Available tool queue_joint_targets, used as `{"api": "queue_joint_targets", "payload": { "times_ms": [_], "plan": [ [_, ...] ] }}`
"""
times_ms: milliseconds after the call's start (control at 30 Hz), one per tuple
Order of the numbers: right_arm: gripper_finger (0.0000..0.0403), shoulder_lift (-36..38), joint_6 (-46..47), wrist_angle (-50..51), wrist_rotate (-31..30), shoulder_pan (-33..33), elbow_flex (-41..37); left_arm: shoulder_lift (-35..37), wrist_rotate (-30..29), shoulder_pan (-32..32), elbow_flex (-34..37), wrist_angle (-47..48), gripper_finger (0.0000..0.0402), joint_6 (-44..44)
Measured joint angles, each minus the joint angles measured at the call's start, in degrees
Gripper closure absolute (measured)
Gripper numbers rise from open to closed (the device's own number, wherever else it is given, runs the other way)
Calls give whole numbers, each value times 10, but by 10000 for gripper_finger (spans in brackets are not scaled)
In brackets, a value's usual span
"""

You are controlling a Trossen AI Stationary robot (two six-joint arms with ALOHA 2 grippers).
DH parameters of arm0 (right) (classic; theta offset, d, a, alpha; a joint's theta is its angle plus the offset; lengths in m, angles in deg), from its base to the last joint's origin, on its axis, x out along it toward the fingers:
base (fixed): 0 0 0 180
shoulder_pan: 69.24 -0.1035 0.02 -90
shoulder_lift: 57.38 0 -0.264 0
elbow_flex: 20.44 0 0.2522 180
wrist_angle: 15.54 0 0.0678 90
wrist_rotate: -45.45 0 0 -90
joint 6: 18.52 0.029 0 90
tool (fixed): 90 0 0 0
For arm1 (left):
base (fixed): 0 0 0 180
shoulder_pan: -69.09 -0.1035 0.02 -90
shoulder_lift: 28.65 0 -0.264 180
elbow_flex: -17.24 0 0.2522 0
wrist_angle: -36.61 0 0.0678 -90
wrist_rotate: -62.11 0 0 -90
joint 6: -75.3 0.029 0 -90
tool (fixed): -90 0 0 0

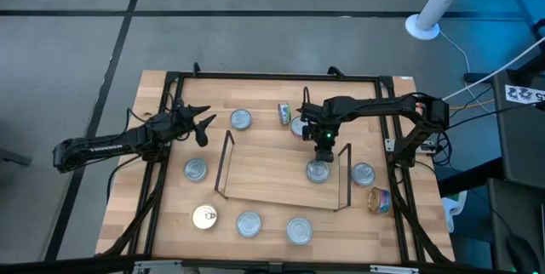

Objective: Stack canned seafood by type on shelf
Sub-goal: Put the green tuna can on the shelf, then put the green white tuna can on the shelf

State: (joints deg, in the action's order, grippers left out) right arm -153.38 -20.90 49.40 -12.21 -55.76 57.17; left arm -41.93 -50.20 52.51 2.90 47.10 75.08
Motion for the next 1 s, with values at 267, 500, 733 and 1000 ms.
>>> {"api": "queue_joint_targets", "payload": {
  "times_ms": [267, 500, 733, 1000],
  "plan": [
    [214, 0, 46, 0, -14, 0, 0, 0, 0, 0, 0, 0, 222, 0],
    [162, 0, 57, 0, -14, 0, 0, 0, 0, 0, 0, 0, 222, 0],
    [154, 0, 70, 0, -13, 0, 0, 0, 0, 0, 0, 0, 222, 0],
    [157, -1, 86, 28, -21, 0, 24, 0, 0, 0, 0, 0, 222, 0]
  ]
}}
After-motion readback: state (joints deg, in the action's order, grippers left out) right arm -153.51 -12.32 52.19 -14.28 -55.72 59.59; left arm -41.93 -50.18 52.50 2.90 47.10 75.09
